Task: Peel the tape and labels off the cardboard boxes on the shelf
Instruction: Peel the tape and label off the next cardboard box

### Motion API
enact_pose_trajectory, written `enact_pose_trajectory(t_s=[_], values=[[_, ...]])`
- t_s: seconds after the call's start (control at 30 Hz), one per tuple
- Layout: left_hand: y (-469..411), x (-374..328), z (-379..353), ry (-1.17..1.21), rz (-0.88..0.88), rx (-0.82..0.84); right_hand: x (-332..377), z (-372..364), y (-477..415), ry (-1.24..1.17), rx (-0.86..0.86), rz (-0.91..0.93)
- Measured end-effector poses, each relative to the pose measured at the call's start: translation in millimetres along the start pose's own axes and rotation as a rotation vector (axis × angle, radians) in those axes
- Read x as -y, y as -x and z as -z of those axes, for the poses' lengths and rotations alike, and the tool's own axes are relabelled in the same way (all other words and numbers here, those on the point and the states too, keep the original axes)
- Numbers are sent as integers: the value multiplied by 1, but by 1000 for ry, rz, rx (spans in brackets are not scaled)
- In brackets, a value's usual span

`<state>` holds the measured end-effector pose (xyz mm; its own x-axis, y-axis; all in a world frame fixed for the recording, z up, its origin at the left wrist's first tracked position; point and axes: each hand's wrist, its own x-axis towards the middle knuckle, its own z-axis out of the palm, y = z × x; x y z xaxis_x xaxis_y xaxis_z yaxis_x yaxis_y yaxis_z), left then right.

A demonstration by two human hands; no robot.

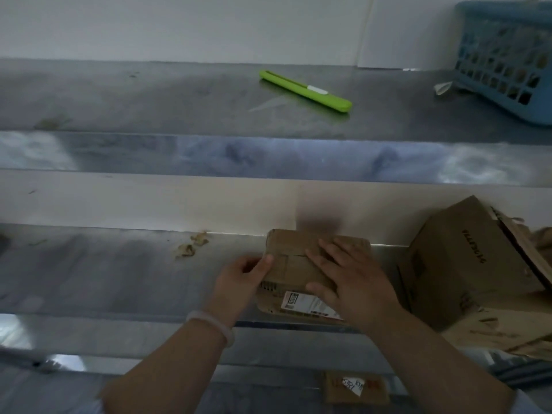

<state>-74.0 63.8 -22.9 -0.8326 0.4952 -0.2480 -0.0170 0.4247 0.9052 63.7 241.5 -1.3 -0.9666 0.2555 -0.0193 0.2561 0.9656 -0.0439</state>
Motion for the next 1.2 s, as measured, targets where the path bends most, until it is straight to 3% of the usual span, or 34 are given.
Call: enact_pose_trajectory(t_s=[0.13, 0.37, 0.63, 0.7, 0.83, 0.93, 1.1, 1.2], values=[[14, 13, 6, 15, -61, 31, -2, 3, -4, -39, 64, 11], [25, 16, 10, 114, -62, -84, 8, -2, -4, -61, 42, 32], [27, 13, 10, 9, -58, -151, 8, 0, -1, -74, 17, 33], [25, 11, 12, -45, -42, -117, 7, 1, -1, -79, 19, 31], [21, 7, 24, 204, 136, 127, 7, 2, 0, -88, 26, 43], [18, 3, 26, 251, 208, 215, 7, 1, 1, -80, 27, 43], [20, -2, 19, 375, 276, 257, 7, 3, 2, -73, 33, 50], [26, -6, 14, 218, 197, 164, 8, 4, 4, -73, 28, 45]])
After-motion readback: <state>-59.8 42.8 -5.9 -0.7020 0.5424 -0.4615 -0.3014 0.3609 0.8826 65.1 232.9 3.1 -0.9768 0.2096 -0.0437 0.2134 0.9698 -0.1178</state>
